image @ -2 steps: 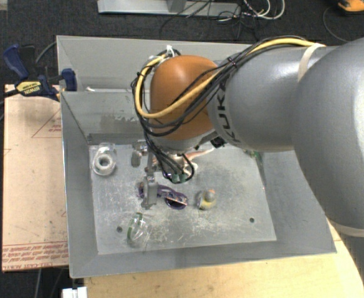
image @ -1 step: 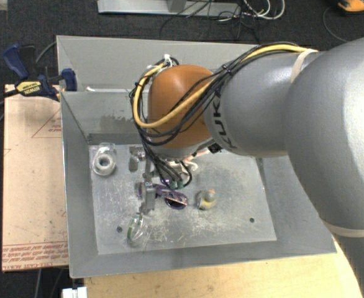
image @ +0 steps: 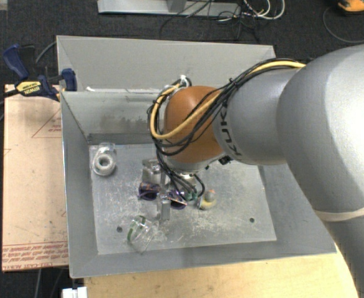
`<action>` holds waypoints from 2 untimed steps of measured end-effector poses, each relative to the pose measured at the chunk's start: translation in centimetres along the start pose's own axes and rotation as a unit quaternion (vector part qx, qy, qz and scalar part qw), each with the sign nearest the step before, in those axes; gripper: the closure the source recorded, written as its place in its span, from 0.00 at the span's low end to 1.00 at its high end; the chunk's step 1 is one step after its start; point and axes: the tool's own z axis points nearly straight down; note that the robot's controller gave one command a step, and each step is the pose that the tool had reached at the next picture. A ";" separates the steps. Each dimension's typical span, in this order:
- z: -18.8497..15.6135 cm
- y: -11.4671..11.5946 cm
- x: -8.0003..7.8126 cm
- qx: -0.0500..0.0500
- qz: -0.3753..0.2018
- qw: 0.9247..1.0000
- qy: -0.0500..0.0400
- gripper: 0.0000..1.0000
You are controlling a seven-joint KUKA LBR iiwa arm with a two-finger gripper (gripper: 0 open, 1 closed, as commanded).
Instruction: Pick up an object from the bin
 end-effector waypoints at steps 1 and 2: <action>-1.7 1.1 -1.6 -0.004 0.108 0.994 -0.008 1.00; -1.7 1.1 -1.6 -0.004 0.108 0.994 -0.008 1.00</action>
Offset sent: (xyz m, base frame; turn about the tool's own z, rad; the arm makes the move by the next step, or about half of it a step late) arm 0.0000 0.0000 0.0000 0.0000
